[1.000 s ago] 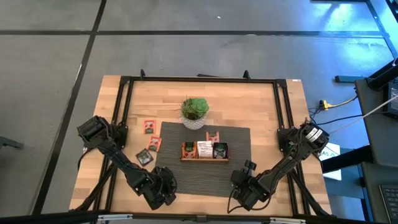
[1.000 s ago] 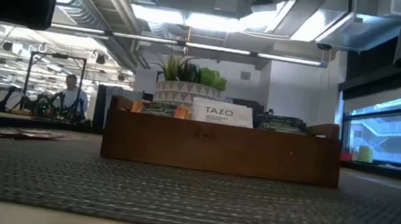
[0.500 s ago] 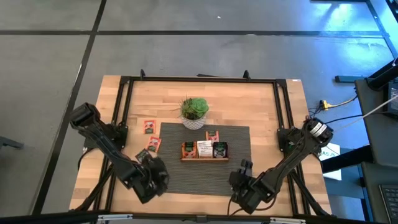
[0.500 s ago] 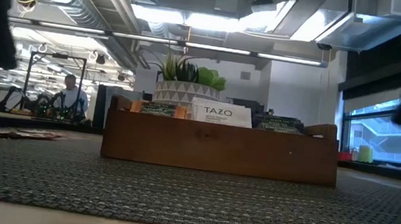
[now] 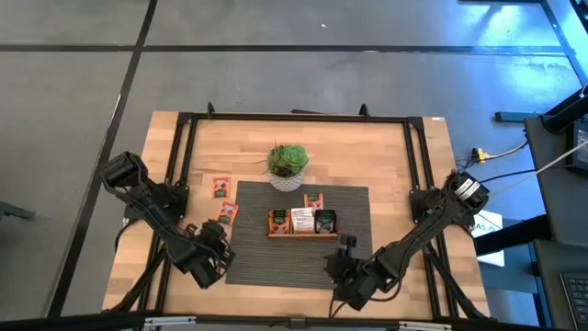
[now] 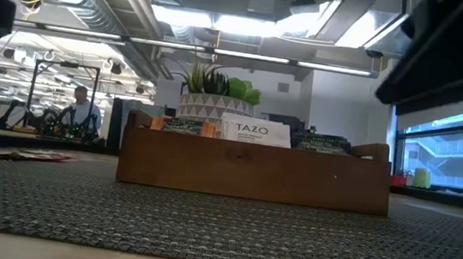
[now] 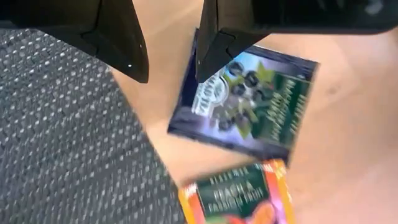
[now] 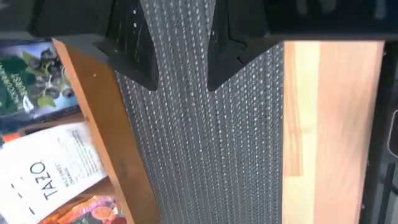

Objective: Pick & Place Tea
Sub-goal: Put the violet tea bag into the right section of the wooden organizer

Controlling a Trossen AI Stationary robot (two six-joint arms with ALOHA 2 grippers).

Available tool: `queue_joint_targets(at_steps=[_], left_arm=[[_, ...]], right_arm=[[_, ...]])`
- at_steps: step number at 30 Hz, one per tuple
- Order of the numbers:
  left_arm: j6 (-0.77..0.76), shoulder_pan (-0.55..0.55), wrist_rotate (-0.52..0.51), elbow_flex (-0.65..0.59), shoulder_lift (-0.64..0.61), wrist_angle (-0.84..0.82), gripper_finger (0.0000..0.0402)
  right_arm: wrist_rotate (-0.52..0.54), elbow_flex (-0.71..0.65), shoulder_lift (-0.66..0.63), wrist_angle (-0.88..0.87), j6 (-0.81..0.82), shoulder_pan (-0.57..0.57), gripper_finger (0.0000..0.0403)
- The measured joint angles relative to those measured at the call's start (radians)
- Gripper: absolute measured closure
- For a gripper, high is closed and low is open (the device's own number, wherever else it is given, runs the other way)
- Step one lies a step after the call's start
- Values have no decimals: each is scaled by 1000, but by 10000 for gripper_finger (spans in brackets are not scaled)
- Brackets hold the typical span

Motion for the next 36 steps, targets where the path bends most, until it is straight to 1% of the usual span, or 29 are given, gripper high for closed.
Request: queue_joint_targets(at_steps=[4, 7, 11, 17, 22, 24, 28, 32, 36], left_arm=[[-29, -19, 32, -32, 0, 67, 272], [-38, -36, 48, -34, -2, 104, 272], [1, -71, 56, -34, -3, 199, 272], [51, -142, 150, -33, -4, 361, 272], [77, -197, 219, -33, -3, 392, 272], [120, -217, 234, -33, -3, 393, 272], [251, -238, 234, -34, -3, 398, 272], [342, -242, 232, -34, -2, 411, 272], [431, -243, 216, -35, -2, 417, 272]], right_arm=[[-11, 0, 0, 10, -26, -19, 263], [-11, 0, 0, 9, -26, -30, 263], [-11, 0, 0, 10, -26, -36, 263], [-12, 0, 0, 40, -26, -38, 263], [-12, 1, 0, 92, -49, -47, 263], [-11, 1, 0, 123, -54, -55, 263], [-11, 1, 0, 175, -50, -78, 263], [-28, 1, 0, 288, -58, -111, 263], [-37, 2, 0, 442, -196, -153, 263]])
